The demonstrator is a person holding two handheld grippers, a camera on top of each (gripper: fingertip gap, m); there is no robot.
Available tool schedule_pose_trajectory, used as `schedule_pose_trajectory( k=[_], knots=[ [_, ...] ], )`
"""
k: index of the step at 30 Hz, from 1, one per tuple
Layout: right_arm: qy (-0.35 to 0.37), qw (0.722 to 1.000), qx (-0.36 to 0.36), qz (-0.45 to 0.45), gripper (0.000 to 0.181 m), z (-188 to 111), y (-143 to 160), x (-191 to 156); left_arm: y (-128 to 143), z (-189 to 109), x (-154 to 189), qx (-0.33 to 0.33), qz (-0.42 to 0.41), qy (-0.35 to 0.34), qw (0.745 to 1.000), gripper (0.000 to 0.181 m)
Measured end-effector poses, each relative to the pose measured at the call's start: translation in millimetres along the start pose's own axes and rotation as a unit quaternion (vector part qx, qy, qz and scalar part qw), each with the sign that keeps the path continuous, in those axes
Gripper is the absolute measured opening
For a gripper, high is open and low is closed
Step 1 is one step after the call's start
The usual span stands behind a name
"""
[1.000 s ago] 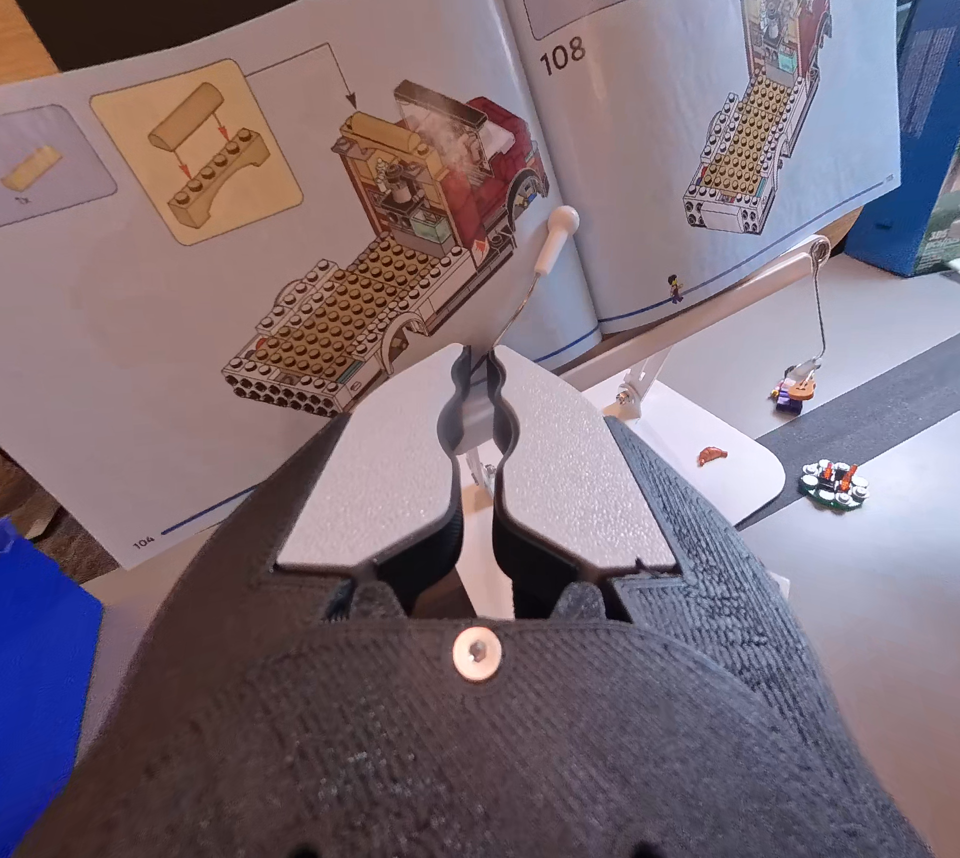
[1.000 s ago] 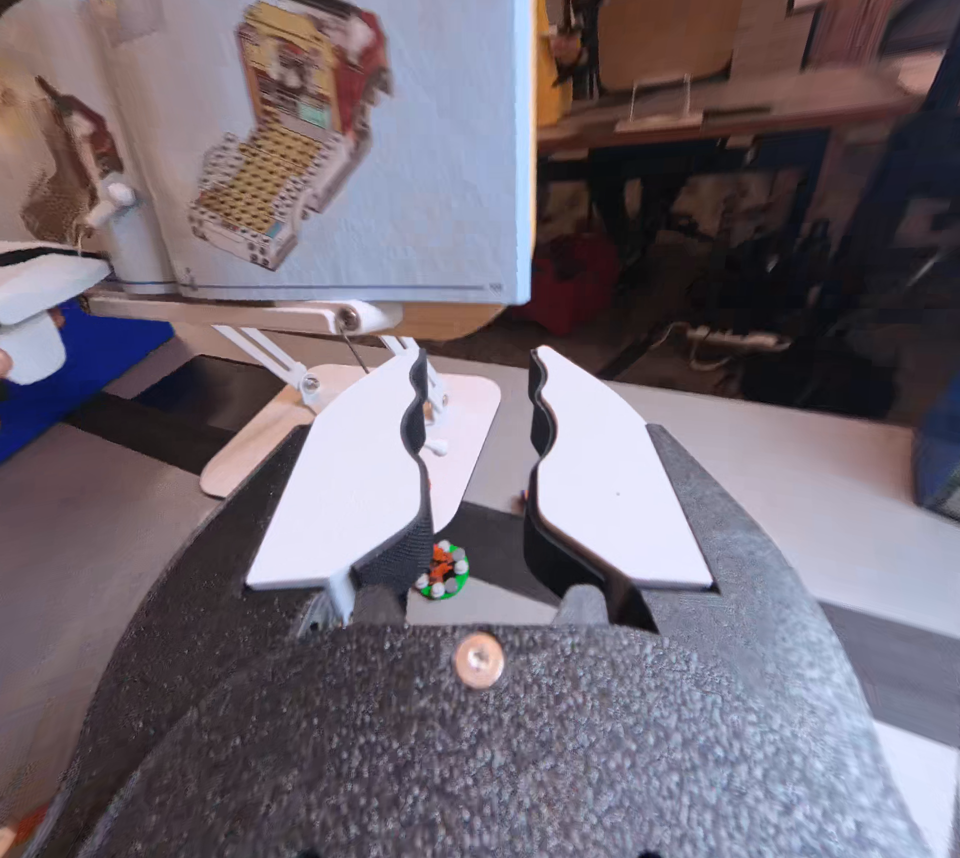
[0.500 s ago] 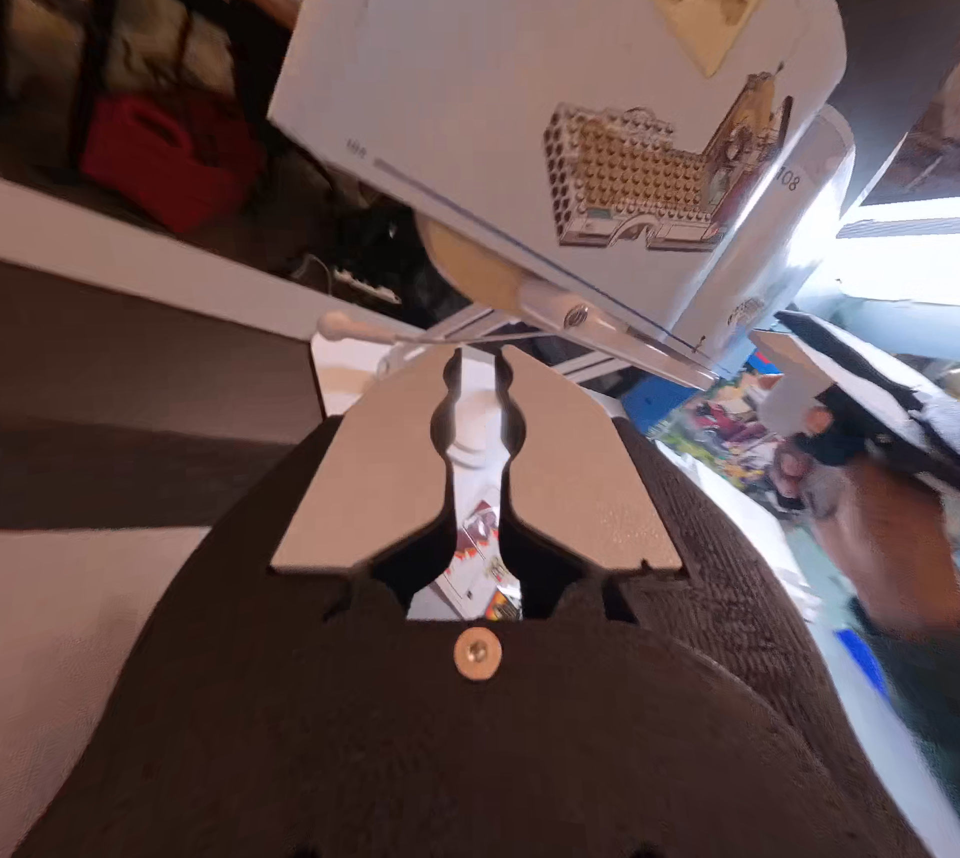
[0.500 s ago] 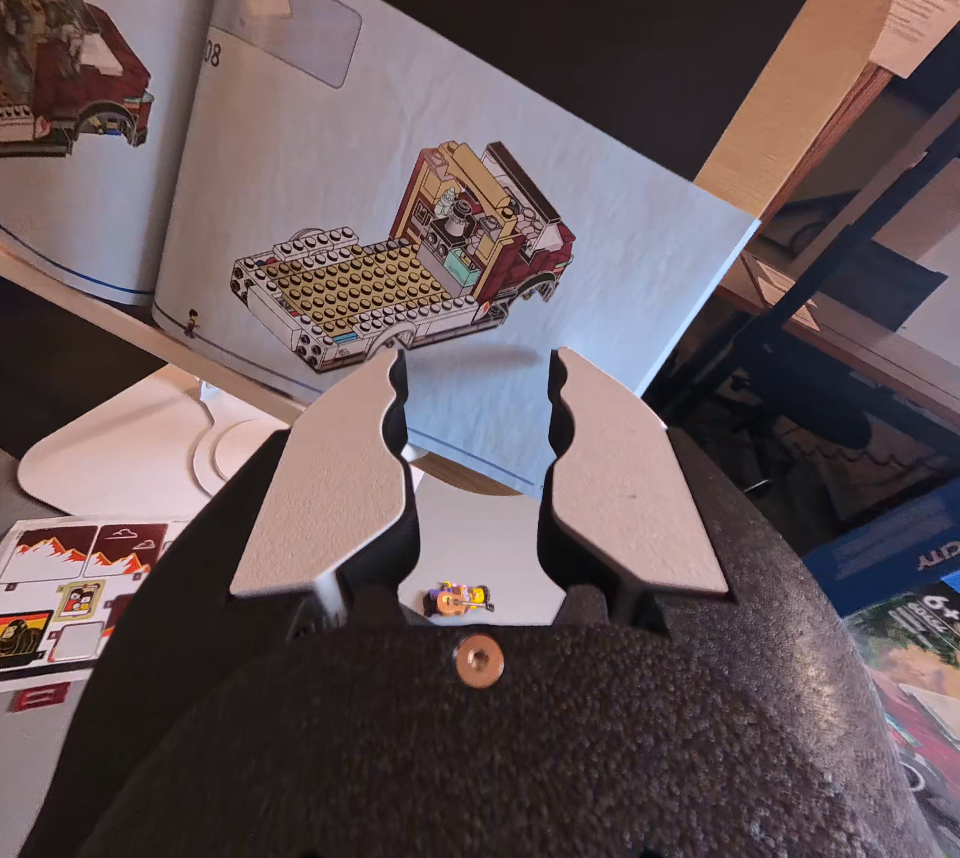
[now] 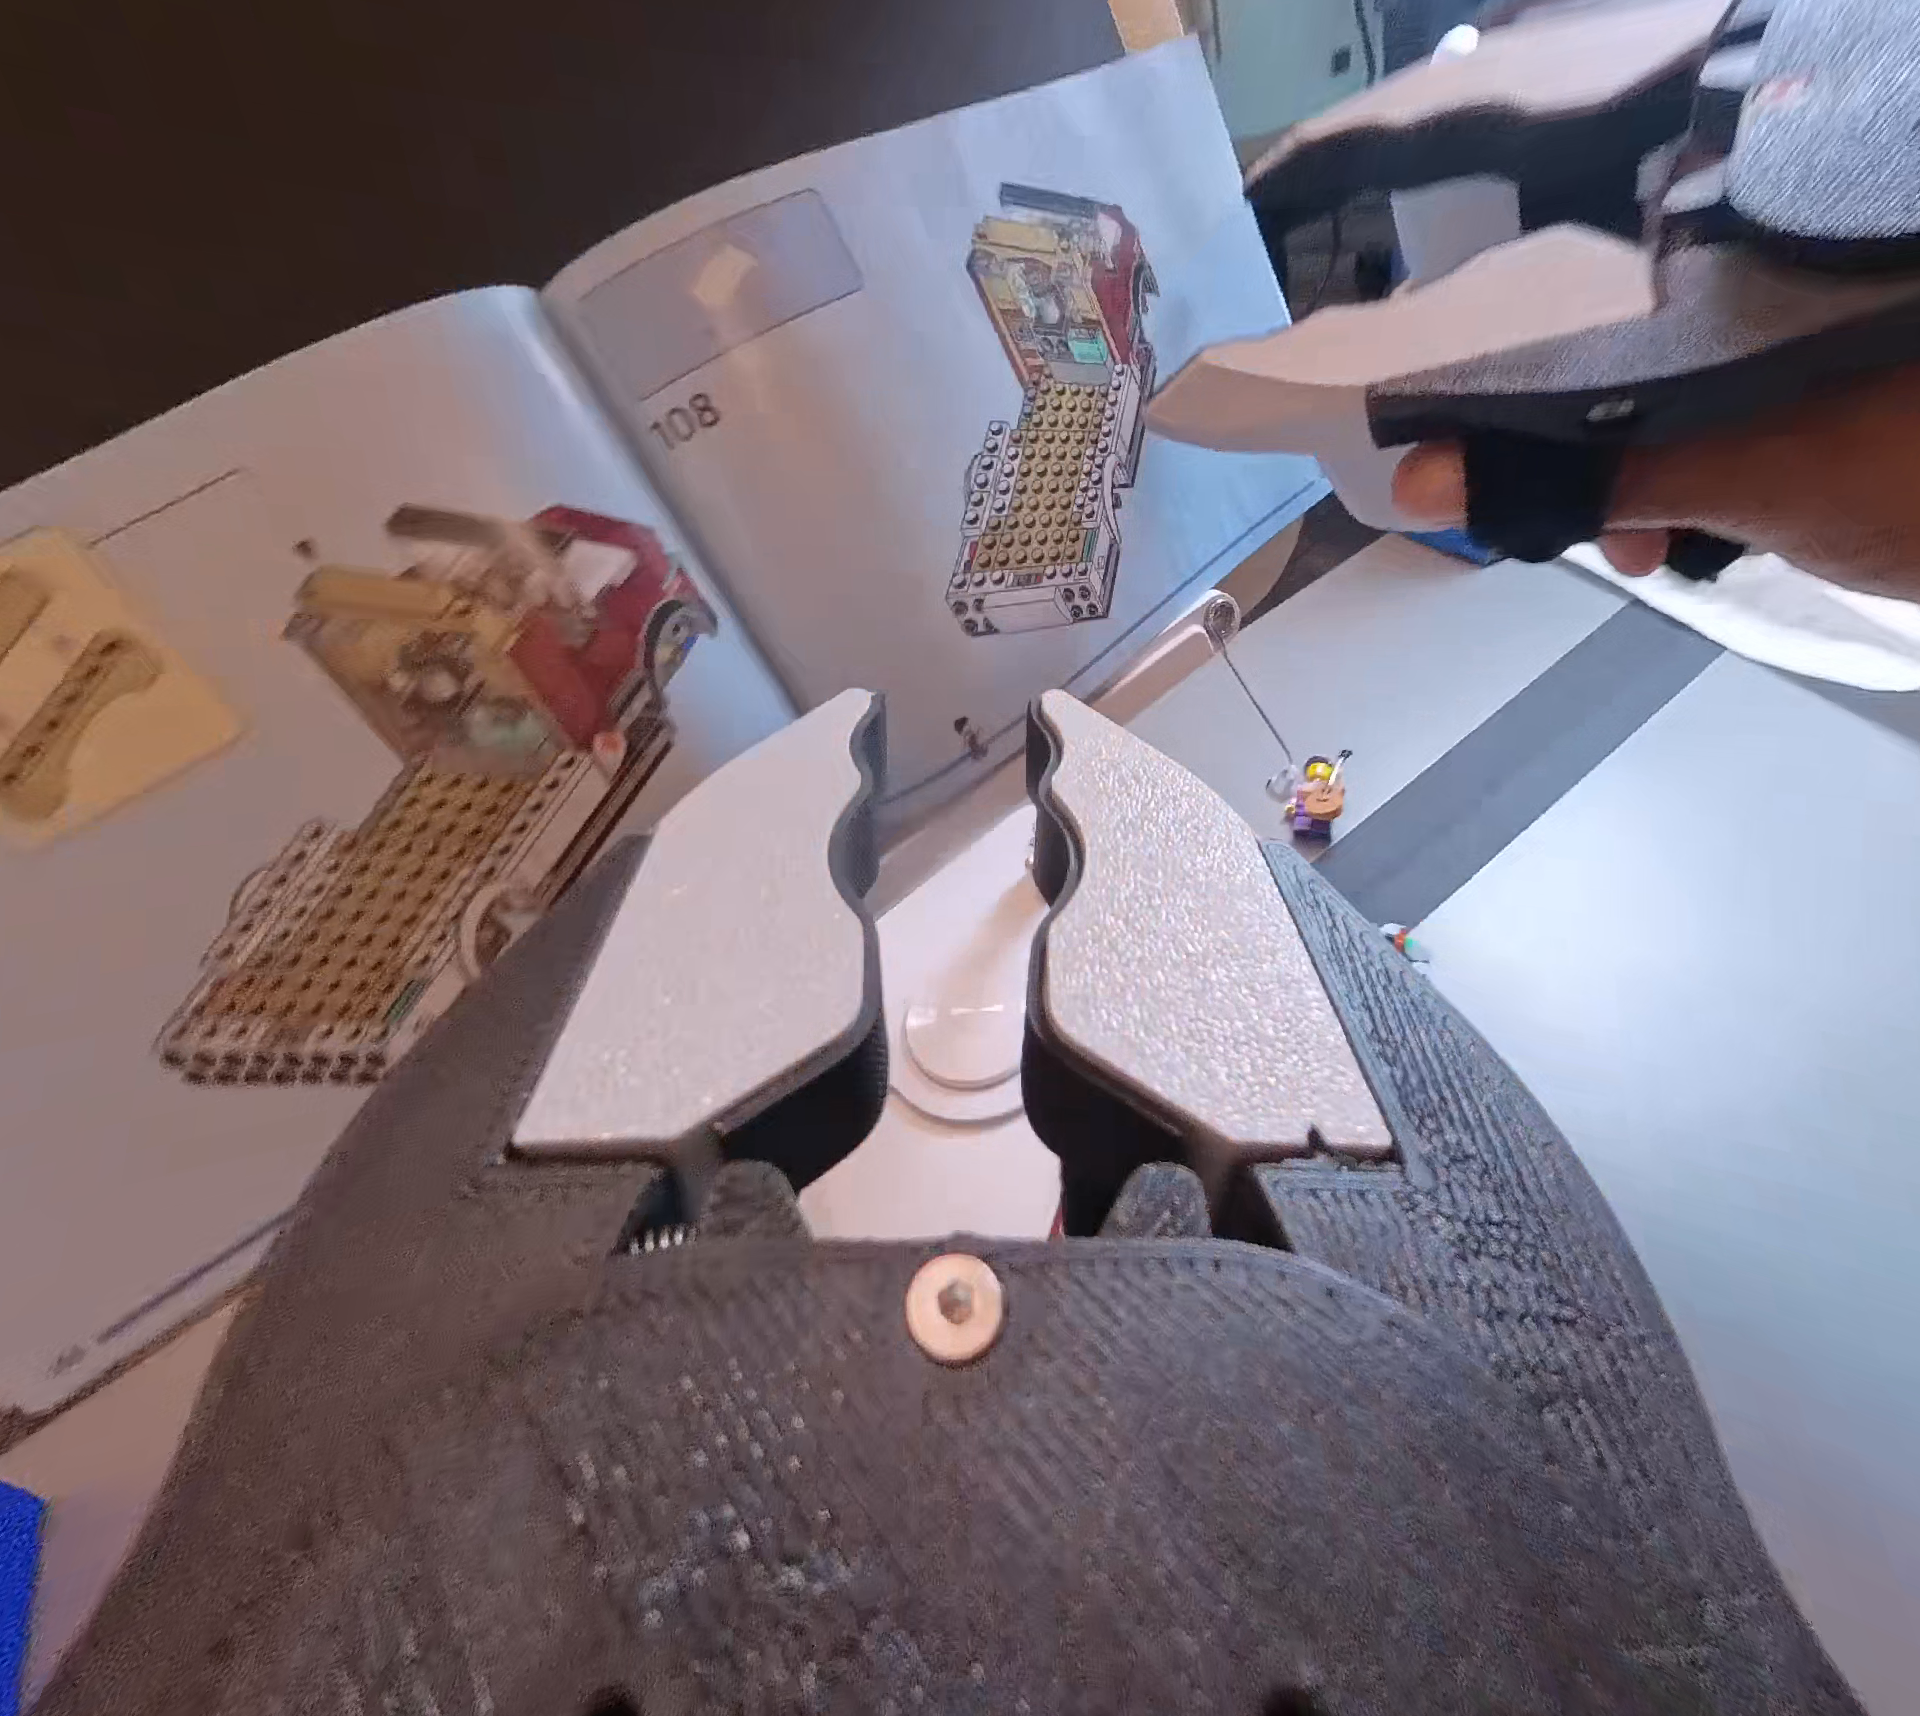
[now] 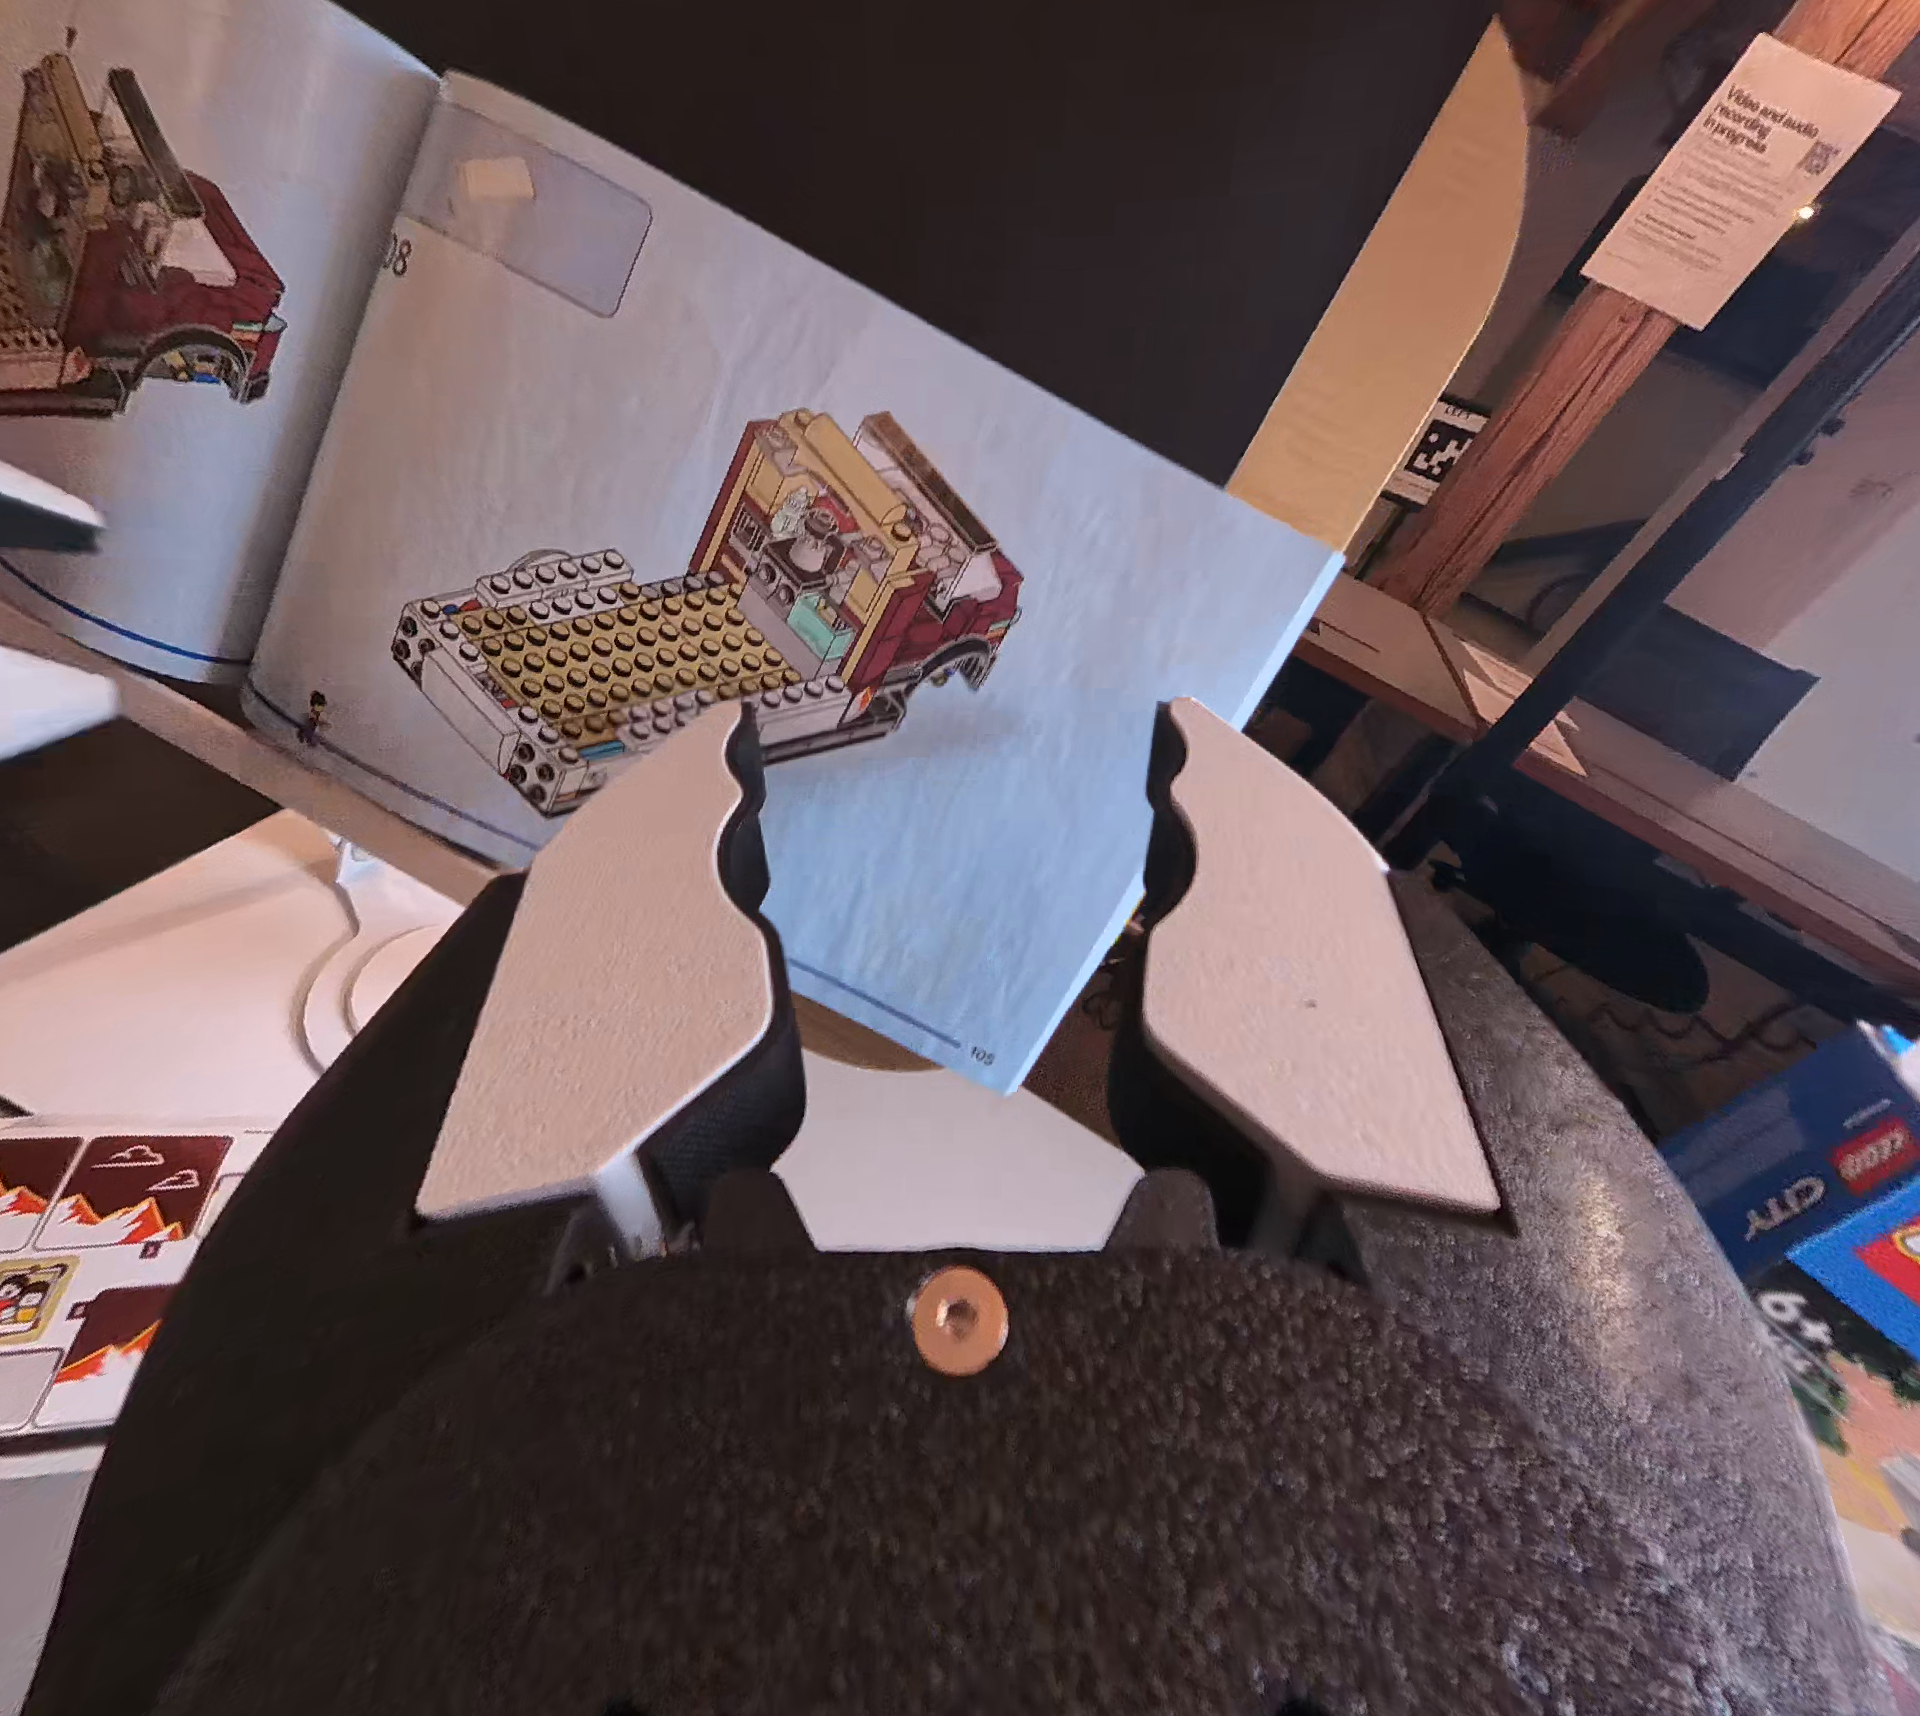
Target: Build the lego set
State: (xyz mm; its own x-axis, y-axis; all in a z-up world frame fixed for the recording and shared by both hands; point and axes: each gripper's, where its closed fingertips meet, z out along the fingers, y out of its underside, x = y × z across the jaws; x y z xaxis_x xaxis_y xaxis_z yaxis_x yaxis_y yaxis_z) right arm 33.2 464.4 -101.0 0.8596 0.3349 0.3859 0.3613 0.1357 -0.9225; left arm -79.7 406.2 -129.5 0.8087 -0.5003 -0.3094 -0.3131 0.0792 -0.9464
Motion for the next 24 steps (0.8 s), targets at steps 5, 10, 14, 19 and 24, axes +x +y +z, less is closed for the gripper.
schedule_pose_trajectory(
  k=[5, 10, 14, 19, 24],
  knots=[
    [-0.007, 1.000, -0.008, -0.011, 0.077, 10.7, -20.4, 12.0, 16.3, 30.5, -19.0, -0.080, 0.017, -0.048, 0.995, 0.019],
    [-0.008, 0.999, -0.027, -0.023, 0.078, 25.0, -23.6, 20.9, 16.2, 32.3, -23.1, -0.089, 0.028, -0.063, 0.994, 0.008],
    [0.020, 1.000, -0.011, -0.014, 0.076, 22.1, -26.2, 28.3, 16.1, 31.4, -22.8, -0.087, 0.019, -0.060, 0.994, 0.006],
    [0.014, 0.999, -0.017, -0.023, 0.073, 23.5, -16.5, 22.4, 18.0, 30.4, -21.1, -0.082, 0.012, -0.055, 0.995, 0.007],
    [0.004, 1.000, -0.019, -0.017, 0.050, 19.7, -10.1, 17.6, 17.8, 30.0, -20.9, -0.080, 0.003, -0.051, 0.995, 0.007]
  ],
)
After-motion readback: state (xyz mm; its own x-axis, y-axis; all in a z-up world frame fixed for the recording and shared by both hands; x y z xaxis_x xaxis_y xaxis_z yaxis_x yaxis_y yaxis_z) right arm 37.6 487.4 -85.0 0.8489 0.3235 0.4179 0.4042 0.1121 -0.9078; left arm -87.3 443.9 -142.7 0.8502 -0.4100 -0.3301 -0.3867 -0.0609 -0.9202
